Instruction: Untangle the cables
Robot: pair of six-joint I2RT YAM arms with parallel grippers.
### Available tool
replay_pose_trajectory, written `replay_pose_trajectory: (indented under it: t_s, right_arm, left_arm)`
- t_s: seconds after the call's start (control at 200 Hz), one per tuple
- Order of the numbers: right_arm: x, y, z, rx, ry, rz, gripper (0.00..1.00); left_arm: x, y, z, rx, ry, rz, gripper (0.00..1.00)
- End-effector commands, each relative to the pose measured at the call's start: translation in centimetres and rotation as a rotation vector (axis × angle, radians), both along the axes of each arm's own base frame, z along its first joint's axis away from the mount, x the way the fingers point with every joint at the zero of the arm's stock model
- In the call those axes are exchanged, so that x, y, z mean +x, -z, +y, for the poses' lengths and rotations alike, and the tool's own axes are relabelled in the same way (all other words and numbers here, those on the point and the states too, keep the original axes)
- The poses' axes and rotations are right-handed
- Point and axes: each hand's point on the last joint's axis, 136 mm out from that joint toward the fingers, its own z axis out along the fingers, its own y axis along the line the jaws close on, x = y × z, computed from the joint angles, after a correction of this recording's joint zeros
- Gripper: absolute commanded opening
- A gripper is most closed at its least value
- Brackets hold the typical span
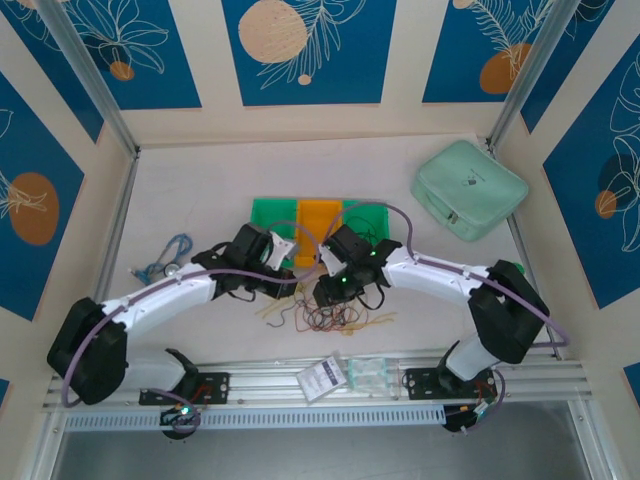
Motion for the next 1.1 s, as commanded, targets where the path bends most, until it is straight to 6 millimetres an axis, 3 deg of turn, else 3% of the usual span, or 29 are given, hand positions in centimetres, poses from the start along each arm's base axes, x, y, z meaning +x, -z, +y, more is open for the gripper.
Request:
replay_pose_trajectory:
  t_s: [0.0,0.54,1.095]
  right_arm:
    - [-0.6,1.0,0.7,0.022,0.012,0.053,0.25]
    - [-0.3,5.6,-0.1,-0.035,0.059,0.133,0.24]
    - [0.1,8.8,-0.9,-0.048,0.081,0.186,0.23]
  left_arm:
    - [-1.0,-2.1,0.3,-0.014,0.014,0.008,0.0]
    - [-1.9,-11.0,1.0,-0.124,0.014,-0.121,0.0]
    - [-1.4,-15.9,2.3,-0.111,-0.009,-0.224,0.0]
